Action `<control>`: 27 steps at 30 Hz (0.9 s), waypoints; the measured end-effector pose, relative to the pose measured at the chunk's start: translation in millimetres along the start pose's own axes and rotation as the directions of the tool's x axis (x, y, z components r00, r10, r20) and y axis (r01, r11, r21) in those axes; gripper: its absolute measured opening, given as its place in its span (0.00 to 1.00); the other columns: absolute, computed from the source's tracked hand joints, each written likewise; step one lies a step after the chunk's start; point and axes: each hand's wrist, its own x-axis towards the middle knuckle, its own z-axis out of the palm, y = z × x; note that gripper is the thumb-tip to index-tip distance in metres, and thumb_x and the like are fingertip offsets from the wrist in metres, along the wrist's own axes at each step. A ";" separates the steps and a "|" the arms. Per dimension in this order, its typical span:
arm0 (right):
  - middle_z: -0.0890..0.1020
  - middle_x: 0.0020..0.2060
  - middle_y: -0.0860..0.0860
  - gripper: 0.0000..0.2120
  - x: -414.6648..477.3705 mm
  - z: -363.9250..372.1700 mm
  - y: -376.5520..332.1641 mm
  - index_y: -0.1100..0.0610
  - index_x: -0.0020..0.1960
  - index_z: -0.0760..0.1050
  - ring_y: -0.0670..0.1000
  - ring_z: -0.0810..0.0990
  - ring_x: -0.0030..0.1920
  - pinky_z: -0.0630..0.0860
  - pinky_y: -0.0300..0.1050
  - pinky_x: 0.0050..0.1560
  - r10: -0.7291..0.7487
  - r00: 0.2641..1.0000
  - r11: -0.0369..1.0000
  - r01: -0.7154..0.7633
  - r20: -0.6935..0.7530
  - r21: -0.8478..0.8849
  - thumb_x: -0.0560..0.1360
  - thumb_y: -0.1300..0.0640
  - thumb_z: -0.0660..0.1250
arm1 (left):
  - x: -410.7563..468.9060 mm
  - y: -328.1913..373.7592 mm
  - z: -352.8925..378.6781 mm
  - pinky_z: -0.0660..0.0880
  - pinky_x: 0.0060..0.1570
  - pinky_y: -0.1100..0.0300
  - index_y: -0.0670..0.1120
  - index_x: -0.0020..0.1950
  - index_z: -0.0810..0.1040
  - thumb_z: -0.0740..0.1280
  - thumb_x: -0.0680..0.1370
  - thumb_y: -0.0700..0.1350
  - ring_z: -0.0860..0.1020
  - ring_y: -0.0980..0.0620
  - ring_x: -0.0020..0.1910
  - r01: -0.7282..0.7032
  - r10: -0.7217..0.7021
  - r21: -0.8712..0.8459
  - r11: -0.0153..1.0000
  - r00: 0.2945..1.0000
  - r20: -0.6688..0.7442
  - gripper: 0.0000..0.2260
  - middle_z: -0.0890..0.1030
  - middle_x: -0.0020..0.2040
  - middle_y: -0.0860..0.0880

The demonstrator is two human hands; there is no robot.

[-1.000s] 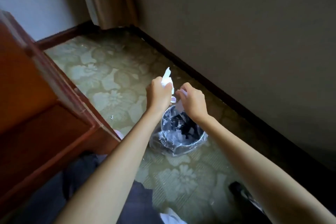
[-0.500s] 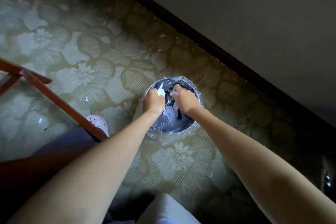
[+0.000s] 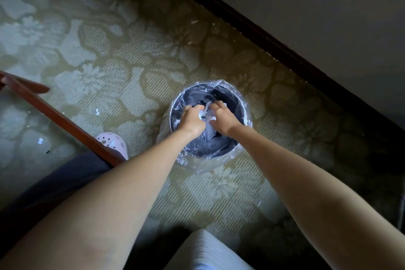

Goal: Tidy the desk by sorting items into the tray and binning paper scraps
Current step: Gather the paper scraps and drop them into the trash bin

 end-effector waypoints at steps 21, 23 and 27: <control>0.61 0.72 0.59 0.24 -117.3 -62.9 -102.5 0.61 0.70 0.62 0.60 0.47 0.76 0.45 0.61 0.74 -0.231 0.952 0.872 0.112 -0.200 -0.476 0.74 0.66 0.58 | -143.7 20.1 -108.3 0.54 0.75 0.49 0.47 0.77 0.52 0.51 0.76 0.28 0.51 0.43 0.77 0.023 0.008 0.122 0.992 0.968 -0.250 0.31 0.45 0.78 0.43; 0.61 0.72 0.59 0.22 -145.8 -77.4 -131.6 0.62 0.69 0.62 0.60 0.46 0.76 0.45 0.61 0.74 -0.319 0.917 0.829 0.147 -0.241 -0.540 0.75 0.66 0.57 | -171.6 25.2 -130.9 0.55 0.74 0.47 0.48 0.77 0.51 0.50 0.75 0.29 0.52 0.43 0.77 -0.009 0.065 0.162 0.987 0.939 -0.339 0.31 0.46 0.78 0.44; 0.63 0.70 0.59 0.22 -204.8 -100.9 -194.4 0.62 0.68 0.63 0.61 0.46 0.76 0.44 0.62 0.73 -0.495 0.806 0.755 0.213 -0.326 -0.620 0.75 0.67 0.55 | -243.3 33.1 -185.9 0.61 0.70 0.48 0.47 0.75 0.55 0.51 0.78 0.34 0.59 0.42 0.73 -0.044 0.181 0.261 0.964 0.830 -0.528 0.25 0.59 0.75 0.43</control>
